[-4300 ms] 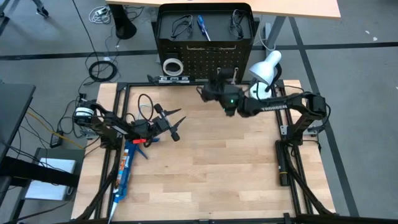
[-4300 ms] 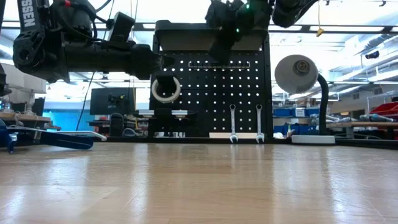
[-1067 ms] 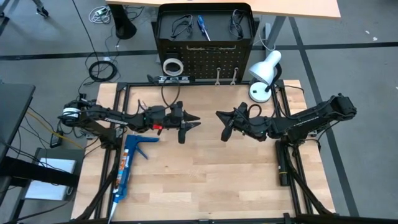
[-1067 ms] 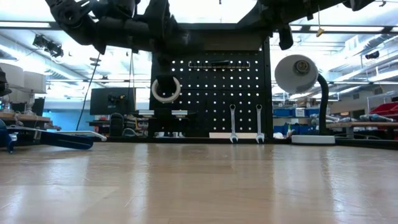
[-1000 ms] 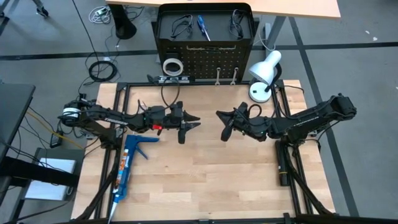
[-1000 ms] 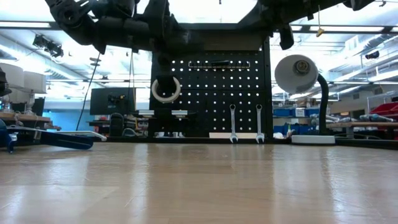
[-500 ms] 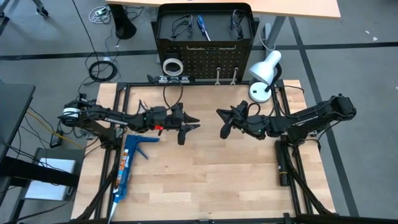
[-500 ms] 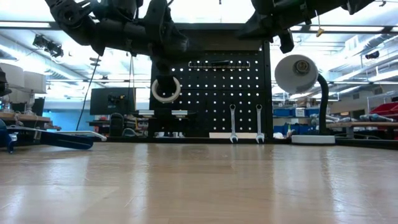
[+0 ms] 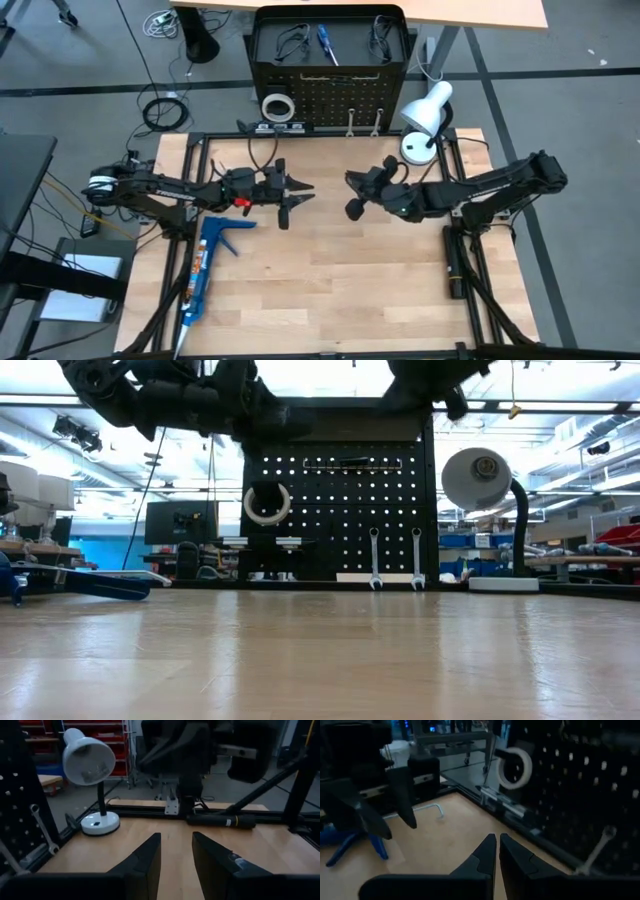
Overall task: Hang tools onto peg board
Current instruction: Remove the right safety glasses from the top of the peg board
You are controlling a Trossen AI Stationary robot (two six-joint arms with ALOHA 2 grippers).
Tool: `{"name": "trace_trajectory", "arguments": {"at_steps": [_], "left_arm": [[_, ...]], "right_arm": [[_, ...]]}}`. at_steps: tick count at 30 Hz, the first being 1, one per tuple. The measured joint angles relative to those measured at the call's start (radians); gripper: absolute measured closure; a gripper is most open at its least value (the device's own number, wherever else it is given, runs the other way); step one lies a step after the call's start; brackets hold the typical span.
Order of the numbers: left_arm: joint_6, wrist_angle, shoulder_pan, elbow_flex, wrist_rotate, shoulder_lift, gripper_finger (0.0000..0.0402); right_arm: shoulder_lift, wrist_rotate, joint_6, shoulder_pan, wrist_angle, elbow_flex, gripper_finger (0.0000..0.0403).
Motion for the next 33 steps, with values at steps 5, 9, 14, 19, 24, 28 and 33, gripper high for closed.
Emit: {"name": "trace_trajectory", "arguments": {"at_steps": [5,9,14,19,24,28,33], "left_arm": [[-0.018,-0.003,-0.003,-0.001,0.001,0.0,0.0287],[-0.053,-0.004,-0.005,-0.001,0.009,0.001,0.0287],[-0.076,-0.008,-0.006,-0.001,0.01,0.001,0.0287],[-0.075,-0.012,-0.006,-0.001,0.011,0.001,0.0287],[-0.074,-0.017,-0.006,-0.001,0.011,0.001,0.0287],[-0.073,-0.018,-0.006,-0.001,0.011,0.001,0.0287],[-0.072,-0.012,-0.006,-0.001,0.011,0.001,0.0287]], "right_arm": [[0.061,-0.016,-0.139,0.001,-0.006,0.087,0.0373],[0.1,-0.015,-0.108,0.001,-0.02,0.132,0.0372],[0.163,-0.014,-0.086,0.001,-0.032,0.14,0.0365],[0.188,0.014,-0.018,-0.01,-0.071,0.147,0.0356],[0.192,0.032,-0.01,-0.024,-0.074,0.196,0.0345],[0.191,0.031,-0.039,-0.036,-0.081,0.227,0.0338],[0.182,0.034,-0.078,-0.041,-0.093,0.237,0.033]]}}
